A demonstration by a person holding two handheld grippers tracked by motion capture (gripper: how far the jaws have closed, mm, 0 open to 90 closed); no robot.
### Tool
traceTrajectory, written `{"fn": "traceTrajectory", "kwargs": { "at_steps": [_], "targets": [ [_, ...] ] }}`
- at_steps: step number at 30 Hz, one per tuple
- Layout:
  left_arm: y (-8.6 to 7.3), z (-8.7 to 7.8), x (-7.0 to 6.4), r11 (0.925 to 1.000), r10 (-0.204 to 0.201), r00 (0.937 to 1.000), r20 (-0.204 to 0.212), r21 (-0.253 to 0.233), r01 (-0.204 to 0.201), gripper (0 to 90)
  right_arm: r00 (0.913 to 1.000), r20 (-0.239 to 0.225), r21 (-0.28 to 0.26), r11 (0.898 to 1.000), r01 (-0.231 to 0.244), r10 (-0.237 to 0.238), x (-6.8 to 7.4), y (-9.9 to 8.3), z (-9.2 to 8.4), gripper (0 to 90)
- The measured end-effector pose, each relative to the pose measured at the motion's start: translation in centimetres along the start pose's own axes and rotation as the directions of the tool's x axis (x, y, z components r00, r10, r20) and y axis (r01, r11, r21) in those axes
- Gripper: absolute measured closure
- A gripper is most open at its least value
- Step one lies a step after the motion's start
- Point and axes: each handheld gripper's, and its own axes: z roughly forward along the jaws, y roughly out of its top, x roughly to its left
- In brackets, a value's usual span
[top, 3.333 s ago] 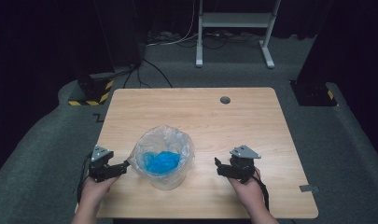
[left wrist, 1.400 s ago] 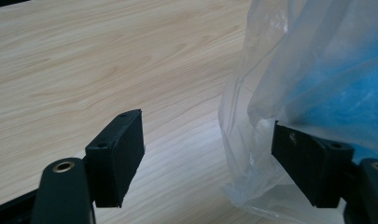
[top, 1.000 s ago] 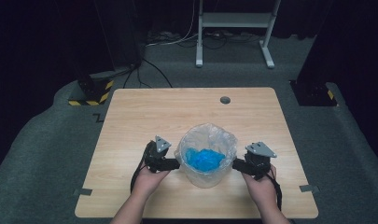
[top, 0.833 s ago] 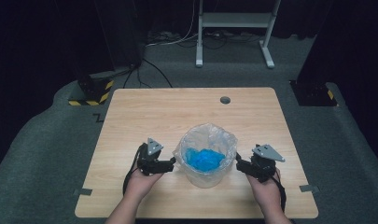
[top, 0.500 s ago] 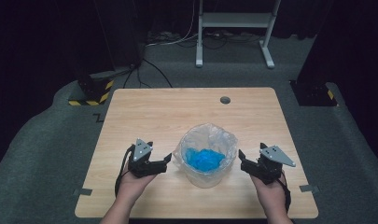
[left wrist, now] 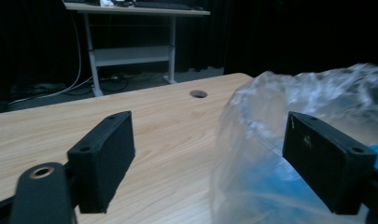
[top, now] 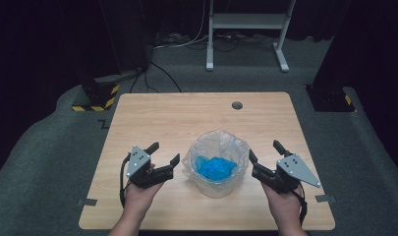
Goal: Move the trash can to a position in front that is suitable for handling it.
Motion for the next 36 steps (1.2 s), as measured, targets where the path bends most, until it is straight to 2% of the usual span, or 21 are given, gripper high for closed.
{"fn": "traceTrajectory", "kwargs": {
  "at_steps": [1,2,3,6,8,9,13,14,19,21,22,24,27,29,32,34,36],
  "targets": [
    [0.0,0.0,0.0,1.0,0.0,1.0,0.0,0.0,0.0,18.5,1.0,0.0,0.0,1.0,0.0,0.0,0.0,0.0,0.0,21.6],
    [0.1,0.2,-1.0,1.0,-0.001,0.9997,0.024,0.002,0.001,20.3,1.0,-0.004,-0.011,1.0,0.003,-0.003,0.4,0.1,0.1,27.1],
    [0.1,0.2,-1.0,1.0,-0.001,0.9997,0.024,0.002,0.001,21.7,1.0,-0.004,-0.011,1.0,0.003,-0.003,0.4,0.1,0.1,27.1],
    [0.2,0.9,-2.4,0.9997,0.02,0.9992,0.033,0.016,-0.021,25.1,0.9999,-0.011,0.007,1.0,-0.001,0.001,1.3,0.1,0.5,34.7],
    [0.1,1.0,-2.7,0.9998,0.016,0.9993,0.034,0.007,-0.016,27.4,0.9999,-0.012,0.007,1.0,0.0,0.0,1.5,0.0,0.6,35.8],
    [0.1,1.2,-2.9,1.0,0.005,0.9994,0.035,0.008,-0.005,32.0,0.9999,-0.011,0.01,1.0,0.0,0.001,1.8,0.0,0.8,37.8],
    [-0.2,2.1,-3.1,0.9991,-0.013,0.9994,0.033,0.041,0.011,42.7,0.9999,-0.016,0.022,1.0,-0.003,0.004,2.4,-0.3,1.3,39.8],
    [-0.5,2.6,-3.1,0.9976,-0.028,0.9988,0.04,0.065,0.026,44.4,0.9998,-0.019,0.036,0.999,-0.002,0.003,2.7,-0.5,1.6,46.7],
    [-1.1,3.3,-3.2,0.9946,-0.047,0.9981,0.041,0.095,0.043,53.8,1.0,-0.003,0.069,0.998,-0.006,0.006,3.1,-1.1,2.0,61.7],
    [-1.1,3.3,-3.3,0.9941,-0.06,0.9967,0.054,0.094,0.055,58.6,1.0,-0.005,0.079,0.997,-0.007,0.008,3.3,-1.2,2.1,66.8],
    [-1.1,3.3,-3.3,0.9945,-0.056,0.9968,0.056,0.091,0.051,64.3,1.0,-0.002,0.085,0.996,-0.007,0.008,3.4,-1.3,2.2,71.7],
    [-1.1,3.3,-3.5,0.9952,-0.05,0.9971,0.057,0.087,0.045,65.8,1.0,-0.003,0.087,0.996,-0.009,0.009,3.5,-1.3,2.3,73.3],
    [-1.1,3.2,-3.7,0.9951,-0.054,0.9967,0.061,0.086,0.049,74.1,0.9999,0.004,0.092,0.996,-0.011,0.011,3.6,-1.4,2.3,77.6],
    [-1.1,3.2,-3.9,0.9958,-0.044,0.9979,0.047,0.082,0.04,74.4,0.9999,0.007,0.097,0.995,-0.01,0.009,3.7,-1.6,2.4,80.0],
    [-1.1,3.2,-4.0,0.9962,-0.05,0.9983,0.029,0.072,0.048,76.4,0.9998,0.008,0.109,0.994,-0.02,0.019,3.7,-1.7,2.5,83.4],
    [-1.1,3.0,-4.0,0.9969,-0.049,0.9986,0.022,0.062,0.048,82.5,0.9998,0.014,0.115,0.993,-0.016,0.015,3.8,-1.9,2.6,87.4],
    [-1.1,3.0,-4.0,0.9972,-0.048,0.9986,0.021,0.058,0.047,83.4,0.9997,0.014,0.114,0.993,-0.02,0.019,3.8,-1.9,2.6,88.6]
  ]
}}
